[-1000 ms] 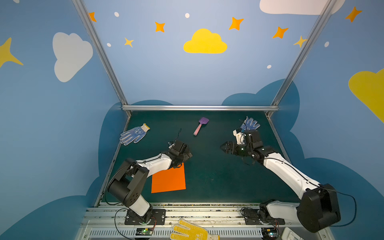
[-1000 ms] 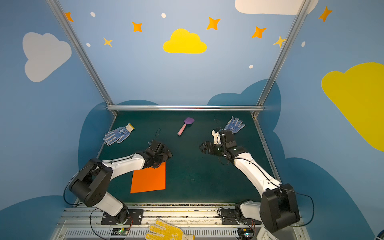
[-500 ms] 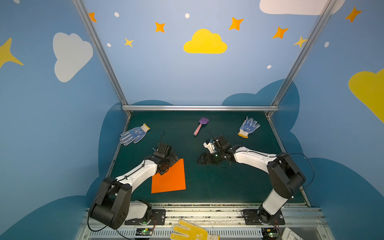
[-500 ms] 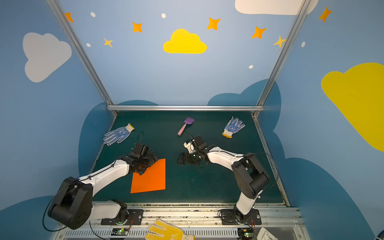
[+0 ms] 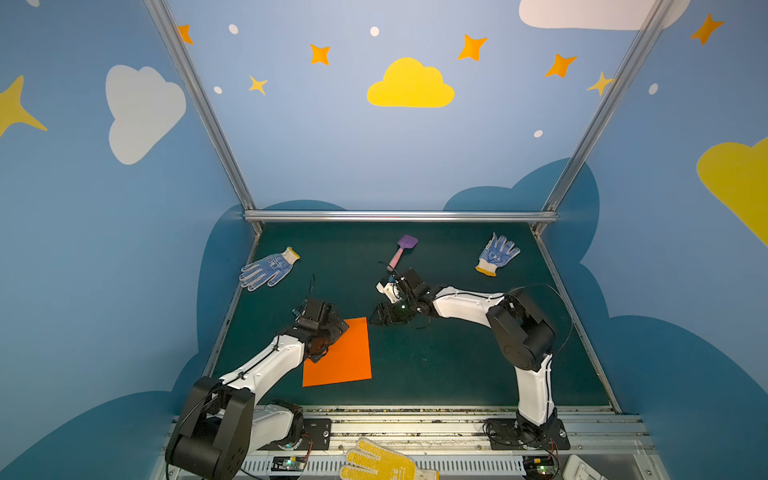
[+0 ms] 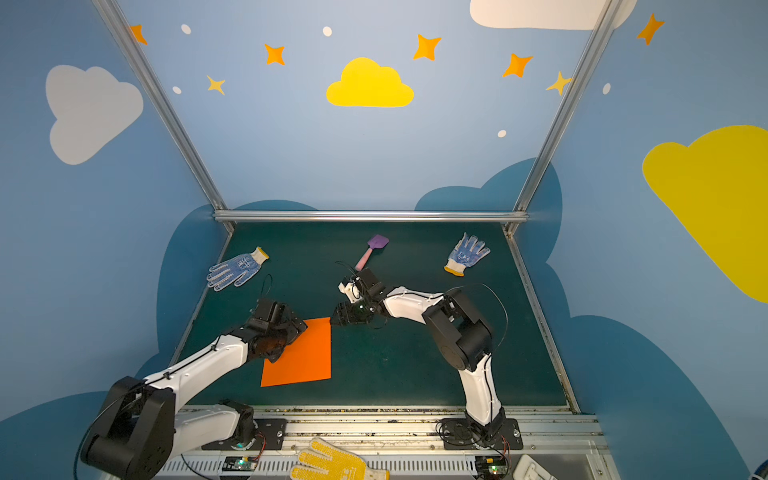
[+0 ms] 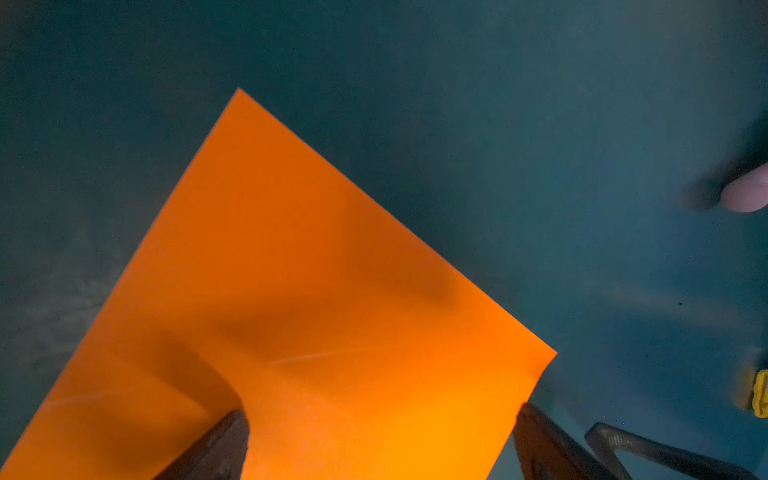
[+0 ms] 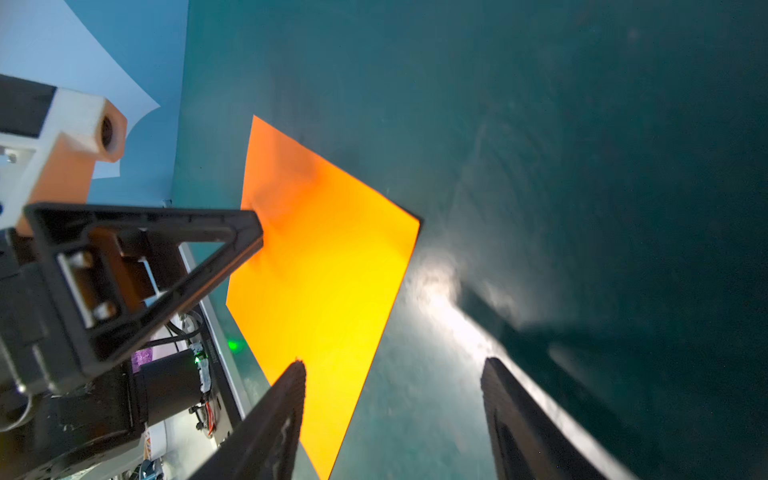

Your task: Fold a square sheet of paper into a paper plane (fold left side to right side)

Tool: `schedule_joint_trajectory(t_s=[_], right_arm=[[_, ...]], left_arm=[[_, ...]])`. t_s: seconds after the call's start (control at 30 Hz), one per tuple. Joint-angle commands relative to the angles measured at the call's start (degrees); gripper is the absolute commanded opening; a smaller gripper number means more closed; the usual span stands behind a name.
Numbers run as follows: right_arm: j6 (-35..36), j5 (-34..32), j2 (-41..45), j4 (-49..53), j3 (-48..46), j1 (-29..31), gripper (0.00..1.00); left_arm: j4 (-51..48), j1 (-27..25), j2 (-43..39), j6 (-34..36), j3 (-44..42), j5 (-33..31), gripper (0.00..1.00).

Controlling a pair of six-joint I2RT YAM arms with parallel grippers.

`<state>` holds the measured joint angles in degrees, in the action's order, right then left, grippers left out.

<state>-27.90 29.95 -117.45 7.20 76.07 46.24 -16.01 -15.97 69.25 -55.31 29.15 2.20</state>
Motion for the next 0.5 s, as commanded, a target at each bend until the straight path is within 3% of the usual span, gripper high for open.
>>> schedule_joint_trajectory(t_s=[0.0,0.47], right_arm=[[2.5,1.3,-2.5,-0.2,3.4,0.3,0.66],[6.0,1.5,-10.4,3.1,10.0,3.2,0.60]], left_arm=[[-0.4,0.6,2.0,-0.2,-3.6,-0.4,1.00],[0.3,0.7,2.3,0.1,-4.5,-0.1,1.00]])
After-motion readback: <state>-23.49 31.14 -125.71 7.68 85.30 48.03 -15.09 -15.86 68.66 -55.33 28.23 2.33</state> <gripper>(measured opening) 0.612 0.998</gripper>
